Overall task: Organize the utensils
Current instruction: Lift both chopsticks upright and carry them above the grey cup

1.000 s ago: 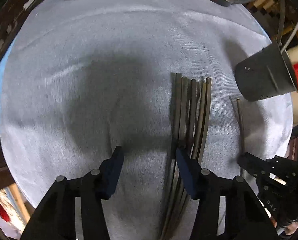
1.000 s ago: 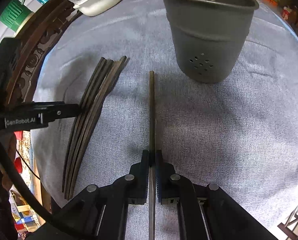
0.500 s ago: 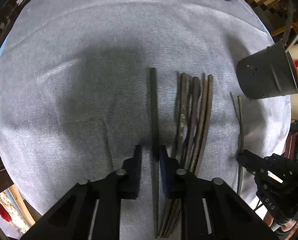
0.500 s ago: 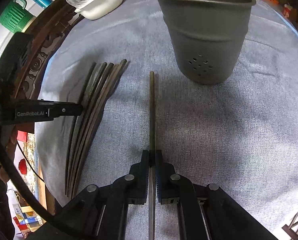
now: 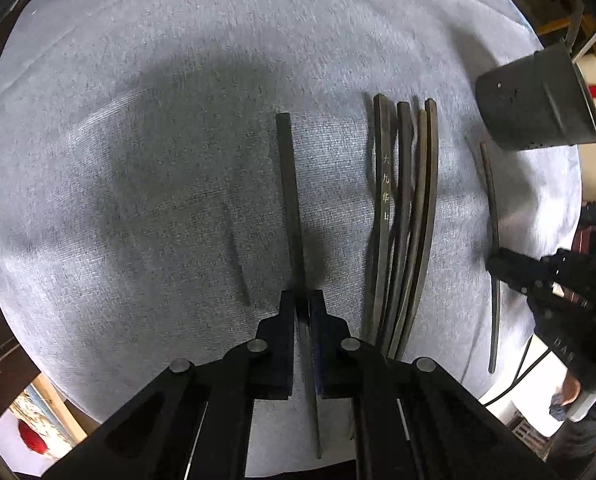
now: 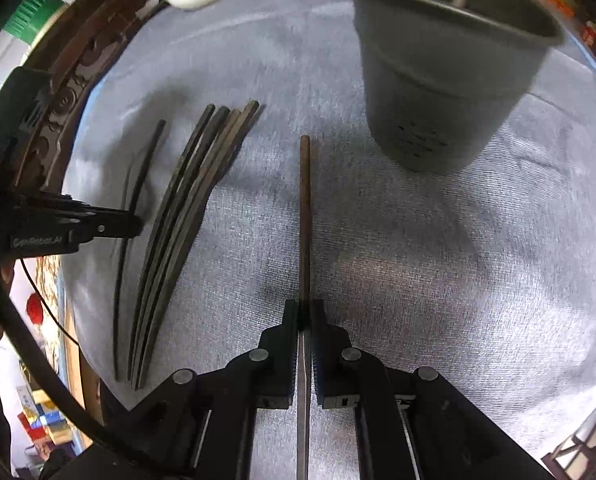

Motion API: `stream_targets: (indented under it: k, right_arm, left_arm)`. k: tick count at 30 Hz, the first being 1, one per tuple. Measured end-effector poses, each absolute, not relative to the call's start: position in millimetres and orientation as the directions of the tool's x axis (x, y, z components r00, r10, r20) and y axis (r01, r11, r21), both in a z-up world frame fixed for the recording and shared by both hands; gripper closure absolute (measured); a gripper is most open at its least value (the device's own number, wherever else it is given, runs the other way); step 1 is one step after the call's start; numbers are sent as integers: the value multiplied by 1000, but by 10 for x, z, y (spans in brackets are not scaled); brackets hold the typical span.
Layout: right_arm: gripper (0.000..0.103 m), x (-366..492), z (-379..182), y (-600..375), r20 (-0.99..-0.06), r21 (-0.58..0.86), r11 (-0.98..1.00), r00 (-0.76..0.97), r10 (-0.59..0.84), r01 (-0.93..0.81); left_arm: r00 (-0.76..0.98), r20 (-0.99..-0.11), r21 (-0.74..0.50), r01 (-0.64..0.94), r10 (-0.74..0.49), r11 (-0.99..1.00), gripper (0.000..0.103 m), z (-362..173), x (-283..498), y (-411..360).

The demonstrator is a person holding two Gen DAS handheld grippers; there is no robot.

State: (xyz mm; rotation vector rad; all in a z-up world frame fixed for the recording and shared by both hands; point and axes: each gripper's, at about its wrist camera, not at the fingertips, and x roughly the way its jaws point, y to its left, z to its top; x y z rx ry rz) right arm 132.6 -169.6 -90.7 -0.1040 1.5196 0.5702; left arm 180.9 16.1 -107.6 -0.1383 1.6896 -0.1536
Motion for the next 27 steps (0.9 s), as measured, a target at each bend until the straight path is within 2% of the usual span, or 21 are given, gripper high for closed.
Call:
stream_targets:
  k: [7,14,22,27]
  right_arm:
    - [95,1424,-915,-1486,-977,213,852,-105,186,-478]
    - [97,1323,-823,-1555,-974,217,867,-40,223,-448]
    - [97,1010,-220,-1866,-896,261,884,245,372,-388]
    - [97,919,-29,-2206,-828,299,910,397,397,-286]
  left_arm:
    - [-121,-976,-184,3,-182,983,96,-1077,1825,47]
    - [-66,-970,-230,-37,-232,972,97,-1050,1592,301]
    - [171,-937,-322,-87,-304,943,97,-608,1273,594]
    - [323,-899,-348,-121,-295,929,97,-385,1104,776]
